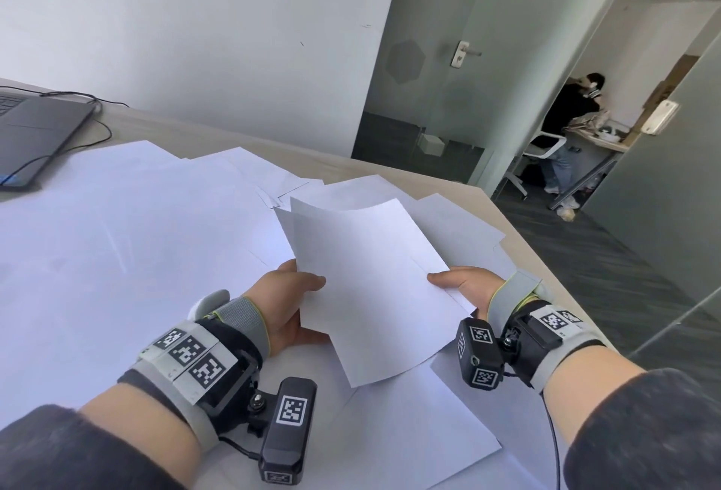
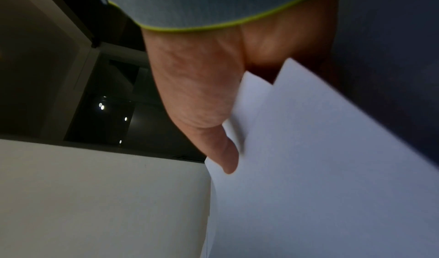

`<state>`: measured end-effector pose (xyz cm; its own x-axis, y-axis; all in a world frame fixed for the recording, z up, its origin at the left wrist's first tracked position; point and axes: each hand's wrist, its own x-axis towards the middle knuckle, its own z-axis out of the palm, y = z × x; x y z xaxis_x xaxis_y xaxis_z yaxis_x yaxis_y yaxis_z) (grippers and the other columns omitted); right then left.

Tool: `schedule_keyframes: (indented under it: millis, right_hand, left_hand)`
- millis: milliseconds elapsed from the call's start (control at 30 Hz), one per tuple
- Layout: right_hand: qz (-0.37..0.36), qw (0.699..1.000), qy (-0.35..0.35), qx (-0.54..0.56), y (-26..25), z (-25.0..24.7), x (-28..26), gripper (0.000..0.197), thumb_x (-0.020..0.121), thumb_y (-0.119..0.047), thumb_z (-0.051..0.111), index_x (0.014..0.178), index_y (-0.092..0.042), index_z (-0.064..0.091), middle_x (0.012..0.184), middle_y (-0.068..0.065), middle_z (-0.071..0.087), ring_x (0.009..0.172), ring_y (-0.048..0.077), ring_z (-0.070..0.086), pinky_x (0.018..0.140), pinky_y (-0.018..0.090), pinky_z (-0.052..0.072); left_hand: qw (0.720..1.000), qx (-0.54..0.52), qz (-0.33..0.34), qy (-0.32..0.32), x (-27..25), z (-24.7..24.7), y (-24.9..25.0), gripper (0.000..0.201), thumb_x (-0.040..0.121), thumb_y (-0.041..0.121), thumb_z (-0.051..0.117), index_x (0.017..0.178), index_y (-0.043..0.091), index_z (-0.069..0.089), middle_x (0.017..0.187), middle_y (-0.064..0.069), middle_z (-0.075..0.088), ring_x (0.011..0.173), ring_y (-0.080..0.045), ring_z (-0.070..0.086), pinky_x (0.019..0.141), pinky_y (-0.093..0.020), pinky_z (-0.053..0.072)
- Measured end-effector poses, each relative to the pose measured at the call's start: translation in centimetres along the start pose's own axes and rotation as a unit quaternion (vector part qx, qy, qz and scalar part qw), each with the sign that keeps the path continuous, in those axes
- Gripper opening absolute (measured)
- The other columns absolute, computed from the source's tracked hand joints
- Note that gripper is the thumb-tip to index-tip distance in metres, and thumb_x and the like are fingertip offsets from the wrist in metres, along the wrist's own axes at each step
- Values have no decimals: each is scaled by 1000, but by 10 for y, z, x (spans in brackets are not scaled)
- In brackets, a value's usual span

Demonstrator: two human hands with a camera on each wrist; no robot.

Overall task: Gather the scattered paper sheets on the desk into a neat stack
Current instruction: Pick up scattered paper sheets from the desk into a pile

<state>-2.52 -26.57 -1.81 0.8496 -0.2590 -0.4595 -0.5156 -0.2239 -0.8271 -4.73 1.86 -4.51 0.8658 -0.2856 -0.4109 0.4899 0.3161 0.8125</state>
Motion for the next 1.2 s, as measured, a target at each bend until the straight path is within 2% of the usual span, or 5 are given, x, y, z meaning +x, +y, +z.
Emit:
schedule_keyframes:
  millis: [167,400,533,767,1200]
  right_hand:
    - [-3,998,-23,-60,0,13,1,43,76,-13,81,114,-2,67,103,22,75,89,40,74,86,62,56]
    - [-27,999,-25,-29,2,7,5,34,82,1,74,115,3,67,98,21,76,80,36,74,73,46,61]
    - [-10,997,-68,-28,9,11,7,51,68,-4,83,116,0,67,107,24,74,95,44,73,84,57,58]
    - [-75,996,-2,-47,6,7,5,28,79,5,76,105,-6,71,98,13,77,87,33,74,78,38,59]
    - [-67,998,13,14,10,-6,5,28,85,3,71,112,0,68,107,22,74,90,38,71,72,41,58]
  left_hand:
    - [1000,-8,-3,7,1,-1,1,36,99,-2,41,128,13,56,115,-18,70,83,-35,72,64,-50,61]
    - [1000,-25,-2,16,-1,2,3,31,99,7,48,127,13,58,109,-15,74,77,-33,74,59,-46,61]
    - [999,-26,6,19,-2,2,3,28,99,9,51,125,13,59,103,-12,73,71,-29,73,52,-40,59]
    - [999,-30,21,40,-2,0,5,25,97,11,56,121,9,62,92,-11,75,73,-31,72,68,-44,62]
    - [996,-28,51,74,-7,3,9,14,99,15,58,111,21,59,118,-10,65,82,-25,68,67,-41,56]
